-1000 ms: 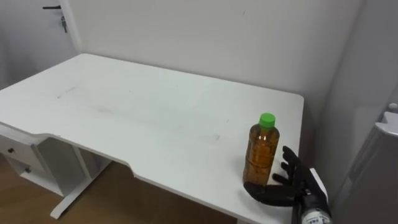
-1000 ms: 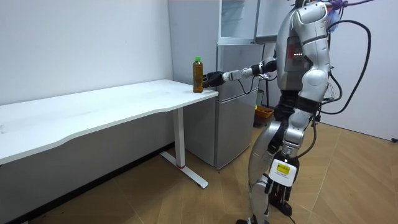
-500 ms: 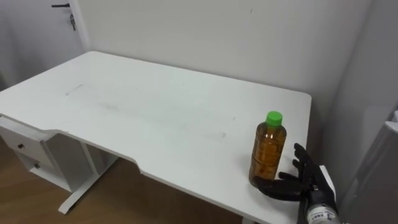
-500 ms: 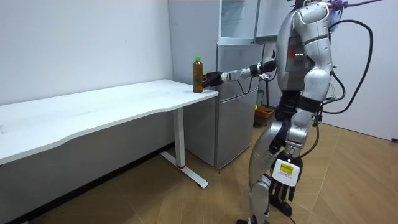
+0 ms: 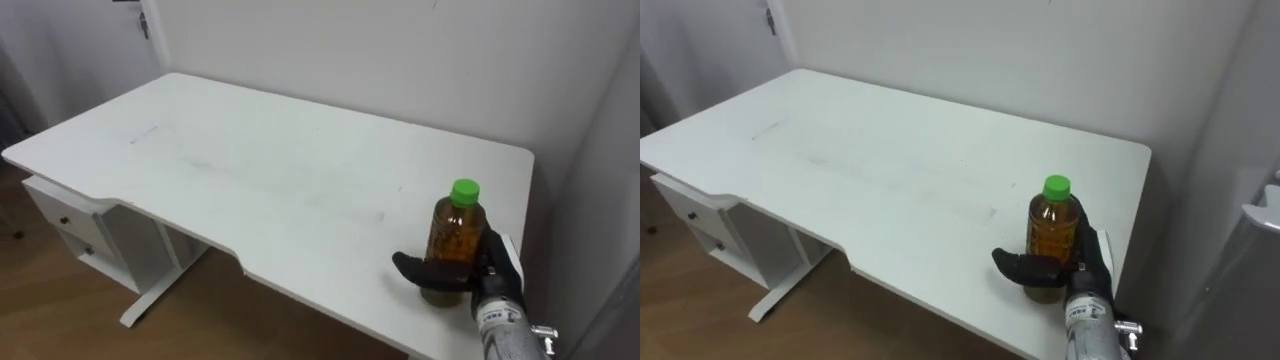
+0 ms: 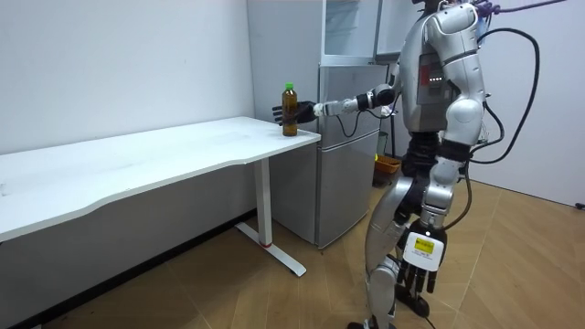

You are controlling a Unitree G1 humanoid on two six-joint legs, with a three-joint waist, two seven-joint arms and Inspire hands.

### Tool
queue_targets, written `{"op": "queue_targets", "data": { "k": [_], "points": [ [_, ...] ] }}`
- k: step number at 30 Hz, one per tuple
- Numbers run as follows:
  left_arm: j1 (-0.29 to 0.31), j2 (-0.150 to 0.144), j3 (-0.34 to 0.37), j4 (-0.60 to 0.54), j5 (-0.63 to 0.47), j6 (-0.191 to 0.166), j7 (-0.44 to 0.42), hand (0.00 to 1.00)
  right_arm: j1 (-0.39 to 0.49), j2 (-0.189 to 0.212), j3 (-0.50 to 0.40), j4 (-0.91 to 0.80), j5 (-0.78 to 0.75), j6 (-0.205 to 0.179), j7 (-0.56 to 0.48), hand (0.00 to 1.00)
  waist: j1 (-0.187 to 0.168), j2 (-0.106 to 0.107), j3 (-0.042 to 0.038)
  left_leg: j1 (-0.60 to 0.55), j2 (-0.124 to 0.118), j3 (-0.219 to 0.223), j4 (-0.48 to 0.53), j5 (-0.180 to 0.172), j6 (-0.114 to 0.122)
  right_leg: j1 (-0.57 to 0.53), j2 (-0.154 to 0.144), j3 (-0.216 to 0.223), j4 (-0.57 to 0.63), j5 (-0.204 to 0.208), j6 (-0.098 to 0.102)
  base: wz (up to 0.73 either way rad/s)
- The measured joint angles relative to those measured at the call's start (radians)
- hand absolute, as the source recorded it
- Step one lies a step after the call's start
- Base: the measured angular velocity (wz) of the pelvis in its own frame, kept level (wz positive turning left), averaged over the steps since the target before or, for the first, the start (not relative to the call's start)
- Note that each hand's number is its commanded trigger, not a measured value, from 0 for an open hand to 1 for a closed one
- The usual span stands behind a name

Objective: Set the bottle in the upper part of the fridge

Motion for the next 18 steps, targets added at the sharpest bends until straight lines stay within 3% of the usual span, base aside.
{"op": "queue_targets", "data": {
  "k": [4, 18],
  "points": [
    [-0.005, -0.001, 0.000, 0.020, 0.000, -0.020, 0.000, 0.00, 0.000, 0.000, 0.000, -0.031, -0.001, -0.002, -0.001, 0.00, -0.001, 0.000, 0.0006, 0.005, -0.001, 0.000, 0.002, 0.002, 0.002, 0.009, 0.000, -0.002, 0.000, 0.000, 0.000, 0.00],
    [-0.028, 0.000, 0.000, 0.020, -0.002, -0.033, 0.002, 0.00, 0.000, 0.000, 0.001, -0.030, 0.000, -0.012, 0.000, 0.00, 0.001, -0.005, 0.0032, 0.005, -0.004, 0.003, -0.004, 0.013, 0.006, 0.005, -0.004, 0.002, 0.002, -0.002, -0.001, 0.00]
  ]
}}
